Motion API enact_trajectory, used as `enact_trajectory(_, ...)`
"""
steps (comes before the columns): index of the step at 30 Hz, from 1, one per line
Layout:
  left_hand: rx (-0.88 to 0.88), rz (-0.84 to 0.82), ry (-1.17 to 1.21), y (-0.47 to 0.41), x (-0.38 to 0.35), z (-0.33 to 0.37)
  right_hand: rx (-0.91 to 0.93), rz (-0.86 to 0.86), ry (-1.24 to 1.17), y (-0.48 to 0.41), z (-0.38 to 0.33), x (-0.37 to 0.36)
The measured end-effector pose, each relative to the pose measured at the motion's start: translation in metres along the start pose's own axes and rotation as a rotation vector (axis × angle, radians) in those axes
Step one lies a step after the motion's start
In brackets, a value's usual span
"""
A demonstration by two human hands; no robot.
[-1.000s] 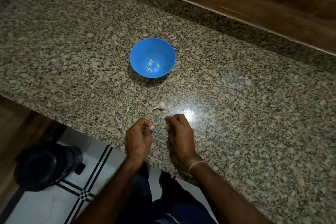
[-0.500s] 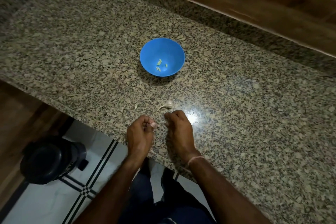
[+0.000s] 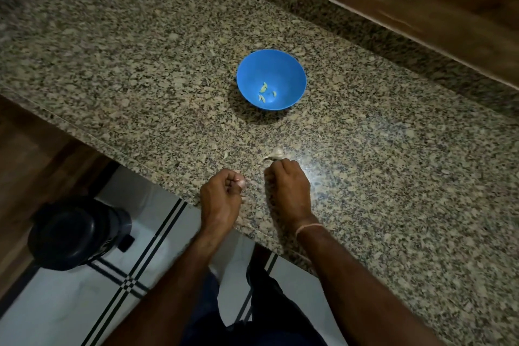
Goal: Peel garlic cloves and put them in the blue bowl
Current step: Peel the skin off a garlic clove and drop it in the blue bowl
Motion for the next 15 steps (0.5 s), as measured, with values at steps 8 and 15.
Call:
enact_trajectory(8, -0.026, 0.0, 0.082, -0.005, 0.067, -0.029, -0.359, -0.038, -0.473, 0.012, -0.047, -0.004)
enact_trajectory(15, 0.054, 0.203, 0.191, 0.001, 0.219, -0.133, -0.61, -0.433, -1.159, 0.014, -0.26, -0.095)
Point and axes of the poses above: each hand's wrist, its own y-axis away from the middle knuckle, its own x-axis out of the back of the hand, z = x × y, the point moved 6 cm from there along -y, towards the middle knuckle, and after that the axes turned 5 degrees about x, right-handed, at the moved point
